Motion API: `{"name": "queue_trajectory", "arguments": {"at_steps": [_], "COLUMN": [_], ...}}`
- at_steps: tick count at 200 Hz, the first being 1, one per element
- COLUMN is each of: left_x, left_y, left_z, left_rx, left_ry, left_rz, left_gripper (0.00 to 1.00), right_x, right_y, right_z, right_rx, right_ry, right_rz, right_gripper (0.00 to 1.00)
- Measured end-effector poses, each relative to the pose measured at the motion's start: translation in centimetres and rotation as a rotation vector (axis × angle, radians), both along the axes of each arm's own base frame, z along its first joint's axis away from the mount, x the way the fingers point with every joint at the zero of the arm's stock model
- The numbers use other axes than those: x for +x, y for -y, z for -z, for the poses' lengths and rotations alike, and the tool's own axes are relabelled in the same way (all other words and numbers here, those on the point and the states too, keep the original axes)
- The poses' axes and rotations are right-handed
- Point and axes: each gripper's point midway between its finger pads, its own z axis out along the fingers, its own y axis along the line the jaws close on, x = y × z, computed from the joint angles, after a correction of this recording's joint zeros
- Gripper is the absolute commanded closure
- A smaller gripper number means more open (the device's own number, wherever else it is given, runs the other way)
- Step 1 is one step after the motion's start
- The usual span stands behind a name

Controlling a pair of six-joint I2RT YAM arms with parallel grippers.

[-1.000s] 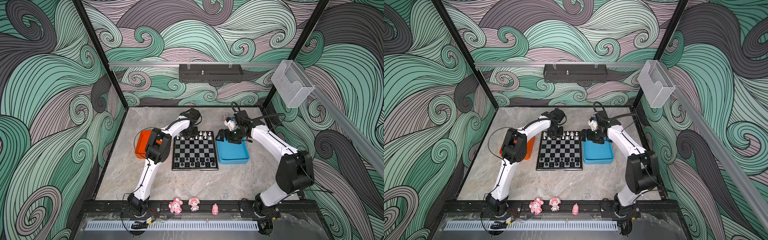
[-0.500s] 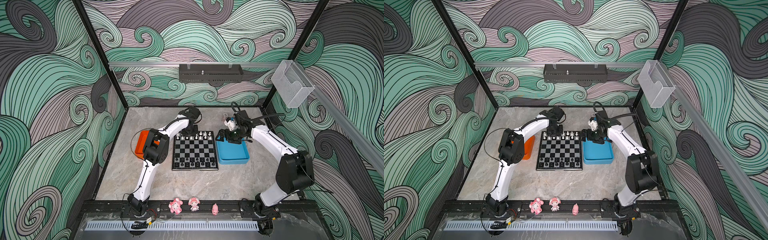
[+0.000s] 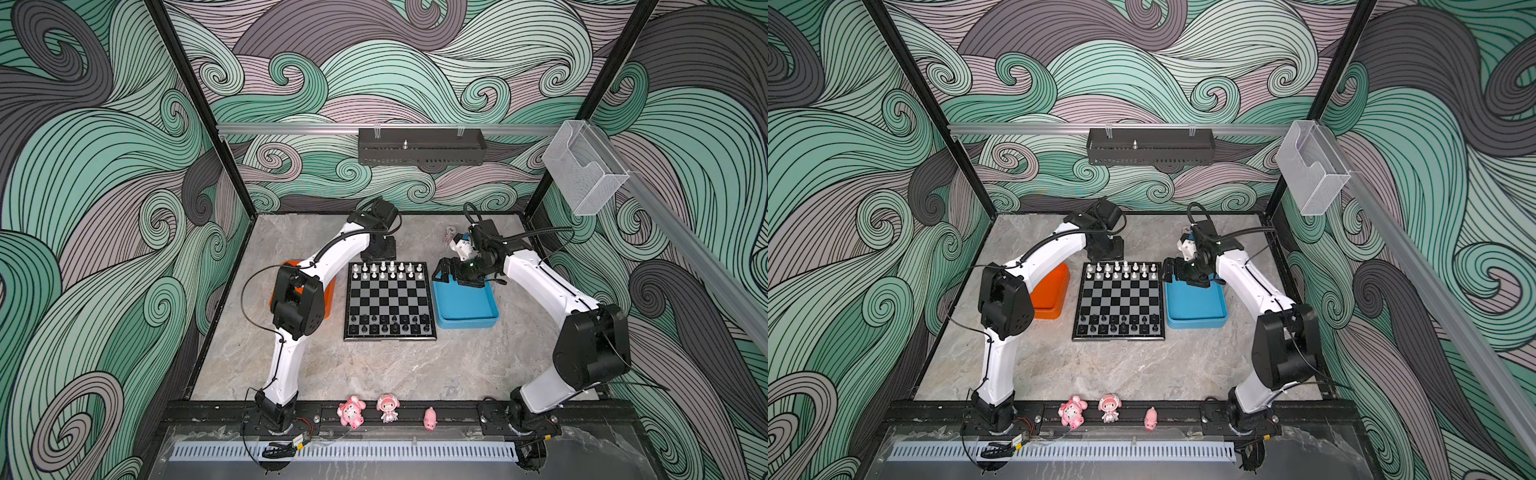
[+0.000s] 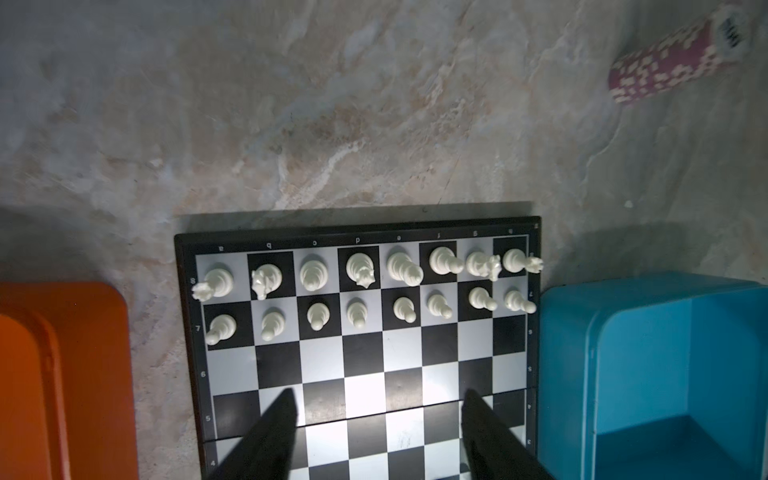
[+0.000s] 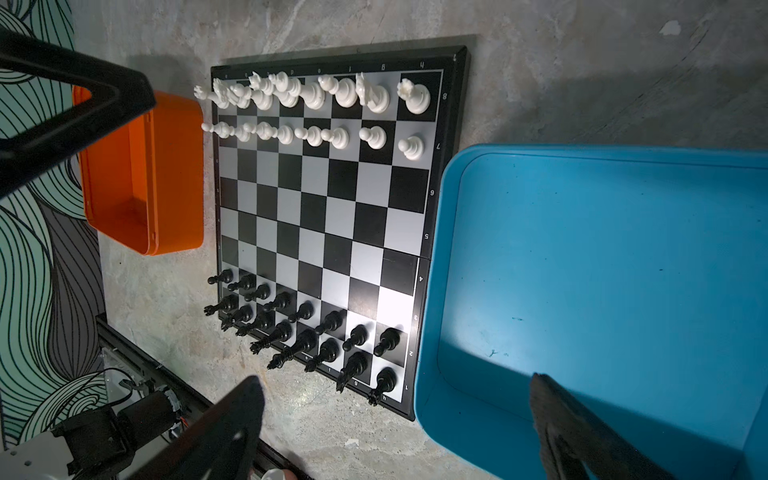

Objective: Set up the chess pieces on the board

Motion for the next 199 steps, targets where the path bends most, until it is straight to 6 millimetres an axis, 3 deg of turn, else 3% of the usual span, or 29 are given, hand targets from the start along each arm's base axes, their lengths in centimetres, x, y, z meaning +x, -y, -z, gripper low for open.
{"name": "queue_trajectory", "arguments": {"at_steps": [47,86,141,199], "left_x": [-1.4,-3.2,-3.6,-3.9], "left_y": [-2.4,-5.9,-16.0,-22.3], "left_z": [-5.0,-7.1,-8.8,-10.7], "left_rx": [0.04,0.063,-0.02,-0.017], "left_ry": [0.121,0.207,0.31,0.463], "left_rz": [0.019,0.029,-0.161,-0.274], "left_gripper": [0.12,0.08,0.01,0.01], "right_x": [0.9,2.1,3.7,4.7], "right_y": [0.7,1.9,6.5,10.8], "right_z": [-2.2,-3.6,-5.4,-7.7], "right_rx": [-0.037,-0.063,-0.116,-0.111], "right_ry": [0.065,0.115,0.176,0.333], "right_rz": [0.02,0.053,0.18,0.318], "right_gripper": [0.01,0.01,0.01,0.01]}}
